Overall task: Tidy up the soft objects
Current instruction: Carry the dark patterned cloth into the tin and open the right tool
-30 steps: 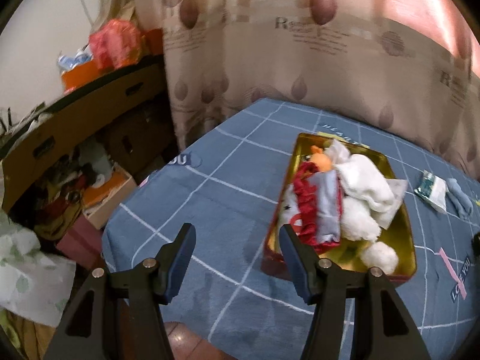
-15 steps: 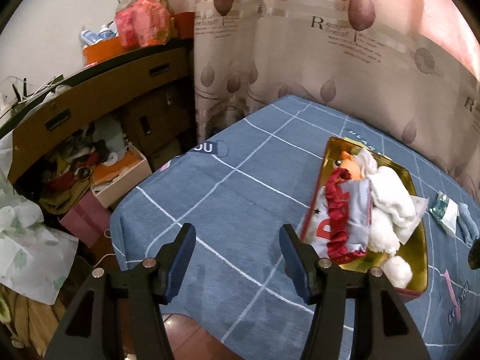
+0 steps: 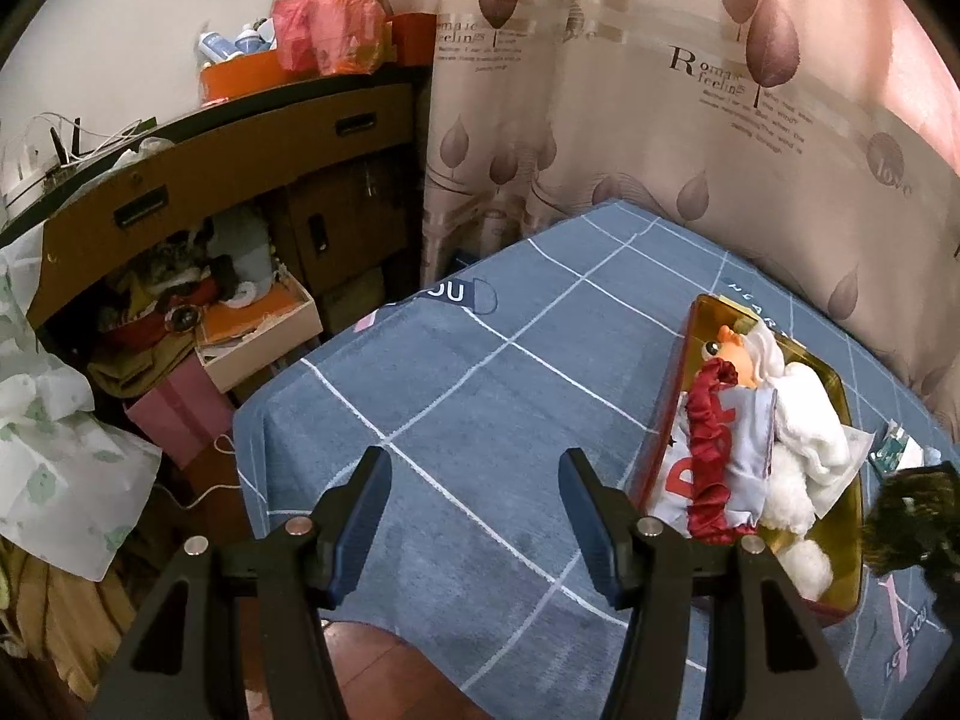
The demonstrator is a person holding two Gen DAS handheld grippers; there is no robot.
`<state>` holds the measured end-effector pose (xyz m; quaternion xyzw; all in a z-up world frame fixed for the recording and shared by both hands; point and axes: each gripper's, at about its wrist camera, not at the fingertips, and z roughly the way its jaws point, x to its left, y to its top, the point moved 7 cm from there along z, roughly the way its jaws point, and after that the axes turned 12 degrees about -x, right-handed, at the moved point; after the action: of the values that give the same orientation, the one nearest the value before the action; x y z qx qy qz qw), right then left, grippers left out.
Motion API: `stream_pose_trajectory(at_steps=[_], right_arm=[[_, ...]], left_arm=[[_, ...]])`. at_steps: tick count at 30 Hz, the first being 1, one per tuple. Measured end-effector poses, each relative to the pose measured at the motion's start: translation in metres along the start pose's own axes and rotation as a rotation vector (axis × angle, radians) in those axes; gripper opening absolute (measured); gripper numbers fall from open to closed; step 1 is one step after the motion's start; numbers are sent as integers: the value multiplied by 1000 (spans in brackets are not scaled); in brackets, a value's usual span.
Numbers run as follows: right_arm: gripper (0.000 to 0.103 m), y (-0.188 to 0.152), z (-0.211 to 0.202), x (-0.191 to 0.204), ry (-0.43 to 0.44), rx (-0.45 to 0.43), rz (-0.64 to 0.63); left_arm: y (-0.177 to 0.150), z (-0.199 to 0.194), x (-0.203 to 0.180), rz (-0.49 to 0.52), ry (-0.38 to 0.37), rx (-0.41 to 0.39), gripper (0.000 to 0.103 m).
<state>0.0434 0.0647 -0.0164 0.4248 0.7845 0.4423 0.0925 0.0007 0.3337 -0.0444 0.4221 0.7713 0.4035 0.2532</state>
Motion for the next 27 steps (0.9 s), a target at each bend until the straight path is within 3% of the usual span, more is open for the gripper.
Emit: stream_pose_trajectory(at_steps=[9,15,19,27], right_arm=[[19,3,35,29,57,39,-35],[35,-1,43,16,35,58,-8],[59,3,34,7,9,26,-6],[65,10,8,-6,-10,-32,0]], left_arm=[[2,-2,-2,16,-2,-9,59],[1,0,-4,14,-10,1,59],[0,1,-6,14,-15,5,59],[-2,0,-9,35,-15,-2,59]])
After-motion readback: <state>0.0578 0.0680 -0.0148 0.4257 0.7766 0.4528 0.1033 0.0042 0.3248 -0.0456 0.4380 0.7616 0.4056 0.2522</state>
